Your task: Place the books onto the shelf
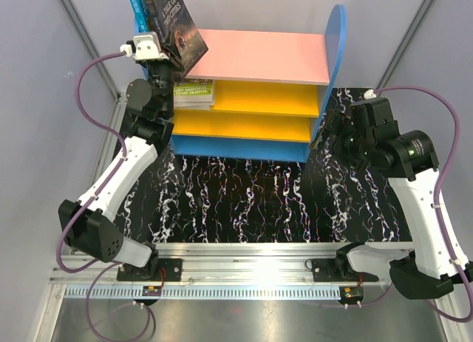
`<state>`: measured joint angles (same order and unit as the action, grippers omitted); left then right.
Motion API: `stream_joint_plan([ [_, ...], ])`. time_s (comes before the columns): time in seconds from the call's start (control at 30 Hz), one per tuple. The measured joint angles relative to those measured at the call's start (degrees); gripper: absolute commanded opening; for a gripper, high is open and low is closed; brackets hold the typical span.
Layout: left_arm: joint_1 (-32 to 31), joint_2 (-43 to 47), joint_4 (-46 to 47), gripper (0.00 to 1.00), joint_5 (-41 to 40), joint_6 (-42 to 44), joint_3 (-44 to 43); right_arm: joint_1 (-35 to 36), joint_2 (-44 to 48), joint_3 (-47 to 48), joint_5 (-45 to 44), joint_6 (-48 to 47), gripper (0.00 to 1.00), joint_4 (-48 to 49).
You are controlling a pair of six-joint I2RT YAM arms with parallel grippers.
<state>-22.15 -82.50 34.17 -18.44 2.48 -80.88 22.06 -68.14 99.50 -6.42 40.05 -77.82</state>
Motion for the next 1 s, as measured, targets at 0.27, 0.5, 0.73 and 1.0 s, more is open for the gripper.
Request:
stream_joint_plan([
  [0.27, -0.35, -2.75, 5.88, 0.00, -3.93, 2.51, -0.33, 0.00, -0.09, -3.17, 0.04, -0.17, 1.00, 0.22],
  [0.5, -0.39, -9.25, 7.48, 0.00, -3.87, 7.17, -6.54, 0.00, -1.05, -4.96, 0.37, -0.22, 1.00, 0.52],
  [0.73, -0.46, -11.67, 8.44, 0.00, -3.82, 12.04, -8.87, 0.00, -1.46, -6.69, 0.48, -0.22, 1.00, 1.51],
  [1.0, -0.46, -16.02, 12.07, 0.00, -4.00, 18.78, -12.17, 0.00, -2.29, -8.61, 0.59, -0.42, 1.00, 2.14],
])
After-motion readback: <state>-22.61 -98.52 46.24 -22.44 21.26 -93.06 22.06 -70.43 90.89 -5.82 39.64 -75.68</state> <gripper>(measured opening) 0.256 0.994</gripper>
